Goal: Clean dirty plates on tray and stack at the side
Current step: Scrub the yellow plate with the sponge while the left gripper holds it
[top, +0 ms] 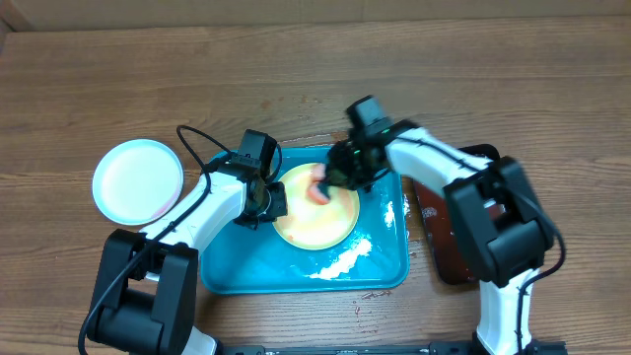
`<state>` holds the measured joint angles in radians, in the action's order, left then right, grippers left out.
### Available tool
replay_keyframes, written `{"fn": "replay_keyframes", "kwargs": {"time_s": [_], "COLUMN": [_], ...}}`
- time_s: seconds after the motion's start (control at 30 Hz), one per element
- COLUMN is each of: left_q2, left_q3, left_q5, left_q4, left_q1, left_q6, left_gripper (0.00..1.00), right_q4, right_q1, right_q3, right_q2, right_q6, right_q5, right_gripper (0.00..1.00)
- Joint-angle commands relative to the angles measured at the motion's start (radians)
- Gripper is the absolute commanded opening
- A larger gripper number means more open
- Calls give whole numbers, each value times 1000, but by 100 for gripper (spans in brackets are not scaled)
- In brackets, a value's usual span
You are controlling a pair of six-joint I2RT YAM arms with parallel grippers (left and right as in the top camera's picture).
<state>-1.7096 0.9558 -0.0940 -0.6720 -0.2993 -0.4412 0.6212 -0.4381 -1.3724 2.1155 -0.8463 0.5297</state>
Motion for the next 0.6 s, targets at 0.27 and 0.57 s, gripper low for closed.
{"fn": "replay_keyframes", "kwargs": {"time_s": [0.27,0.57], "left_q2": [-24,-24], "left_q3": [2,2], "left_q5": [17,20], "left_q4": [-11,-2], "left_q1": [3,3], "left_q6": [-10,-35], "left_gripper": [4,4], "right_q4": [296,338], "right_q1": [107,1], "right_q3": [30,30], "right_q2": [40,40], "right_q6": [267,703], "right_q5": [-179,207], "right_gripper": [4,4]}}
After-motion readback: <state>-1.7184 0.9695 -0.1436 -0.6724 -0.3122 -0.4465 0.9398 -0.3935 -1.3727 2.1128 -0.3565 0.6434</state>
